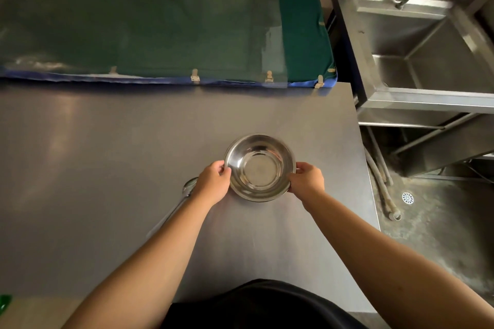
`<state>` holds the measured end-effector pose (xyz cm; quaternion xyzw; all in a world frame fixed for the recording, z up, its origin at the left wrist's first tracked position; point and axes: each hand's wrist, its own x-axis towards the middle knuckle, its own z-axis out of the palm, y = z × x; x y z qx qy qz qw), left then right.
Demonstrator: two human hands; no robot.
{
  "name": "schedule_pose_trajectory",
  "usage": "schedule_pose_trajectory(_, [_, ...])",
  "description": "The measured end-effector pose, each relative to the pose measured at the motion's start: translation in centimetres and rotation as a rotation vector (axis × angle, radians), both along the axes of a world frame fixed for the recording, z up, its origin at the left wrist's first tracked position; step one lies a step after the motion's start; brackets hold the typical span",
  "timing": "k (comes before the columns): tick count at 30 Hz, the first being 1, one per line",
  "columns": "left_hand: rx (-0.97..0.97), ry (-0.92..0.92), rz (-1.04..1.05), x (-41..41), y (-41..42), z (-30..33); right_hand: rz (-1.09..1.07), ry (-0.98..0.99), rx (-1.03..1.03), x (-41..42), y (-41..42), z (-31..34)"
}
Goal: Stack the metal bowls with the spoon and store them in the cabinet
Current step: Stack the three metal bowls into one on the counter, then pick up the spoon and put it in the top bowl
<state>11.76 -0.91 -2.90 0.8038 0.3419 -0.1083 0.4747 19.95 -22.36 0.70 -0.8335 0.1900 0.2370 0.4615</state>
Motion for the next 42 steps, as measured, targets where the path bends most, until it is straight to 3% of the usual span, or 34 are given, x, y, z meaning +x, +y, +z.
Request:
schedule_pose_trajectory(11, [0.028, -0.003, -0.050, 0.9, 0.3, 0.1, 0.217, -0.134, -0.202, 1.6, 0.3, -1.5])
schedule_pose_trajectory(17, [0.252, 0.022, -0.257, -0.4, 1.1, 0.2, 0.331, -0.152, -0.311, 2.1, 0.3, -2.6])
schedule_pose_trajectory(21, [0.343, 0.029, -0.338, -2.4, 2.7, -0.3, 0.338, -0.139, -0.319, 2.1, 0.3, -2.8])
schedule_pose_trajectory(29, [0.563, 0.121, -0.309, -7.5, 5.9, -0.7, 0.317, -0.154, -0.300, 1.7, 0.5, -3.2])
schedule_pose_trajectory(34, [0.594, 0.254, -0.306, -9.8, 6.4, -1.6, 0.290, -0.138, -0.285, 0.9, 0.5, -3.0])
schedule_pose_trajectory(42, [0.552, 0.237, -0.254, -11.4, 6.4, -2.4, 0.261, -0.078, -0.228, -1.4, 0.3, -2.8])
